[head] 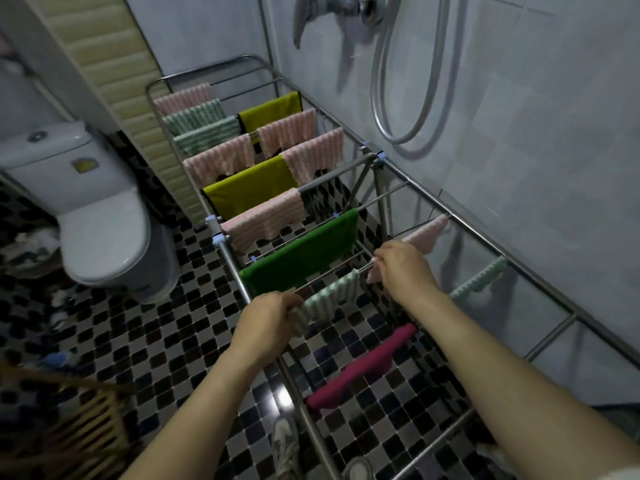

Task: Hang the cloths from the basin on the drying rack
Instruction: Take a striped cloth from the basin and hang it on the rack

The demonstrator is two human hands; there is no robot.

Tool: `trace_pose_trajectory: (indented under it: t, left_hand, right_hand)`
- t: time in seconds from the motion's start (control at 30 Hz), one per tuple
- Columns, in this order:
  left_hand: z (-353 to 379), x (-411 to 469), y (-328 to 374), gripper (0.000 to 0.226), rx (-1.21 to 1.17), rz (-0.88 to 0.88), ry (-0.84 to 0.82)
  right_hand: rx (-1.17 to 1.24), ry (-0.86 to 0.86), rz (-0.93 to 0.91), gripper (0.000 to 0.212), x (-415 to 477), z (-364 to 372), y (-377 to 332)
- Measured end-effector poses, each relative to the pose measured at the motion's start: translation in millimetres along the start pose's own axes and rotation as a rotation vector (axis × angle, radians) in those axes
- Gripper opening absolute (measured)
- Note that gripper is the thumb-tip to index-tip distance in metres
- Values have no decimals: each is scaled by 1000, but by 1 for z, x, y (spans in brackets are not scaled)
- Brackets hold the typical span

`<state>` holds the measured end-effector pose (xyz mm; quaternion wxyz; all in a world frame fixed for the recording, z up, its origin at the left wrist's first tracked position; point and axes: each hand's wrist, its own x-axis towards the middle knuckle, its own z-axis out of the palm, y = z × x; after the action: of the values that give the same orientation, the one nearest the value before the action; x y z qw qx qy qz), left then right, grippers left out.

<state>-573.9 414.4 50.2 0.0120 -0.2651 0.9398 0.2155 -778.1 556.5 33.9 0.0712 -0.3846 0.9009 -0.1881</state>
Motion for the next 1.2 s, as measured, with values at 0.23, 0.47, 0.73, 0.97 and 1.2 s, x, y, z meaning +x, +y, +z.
trace_pose_trajectory:
  t: [0.23, 0.47, 0.73, 0.97, 1.2]
  left_hand:
    - [-7, -14, -17, 24, -42, 32, 4]
    - [-14, -22, -42, 14, -6, 55, 45]
    - [-23, -22, -63, 16, -188, 113, -55]
    - [-79, -48, -142, 19, -442, 11, 61]
    - [-143, -80, -224, 19, -562, -148, 250]
  right_hand:
    - [-87, -26, -52, 48, -9, 0, -37]
    - [-193, -261, -252, 30, -20, 22, -80]
    - [-421, -346, 29, 42, -22, 16, -119]
    - [-237, -299, 97, 42, -5, -10, -203]
    - [253, -236, -29, 17, 34, 12, -325]
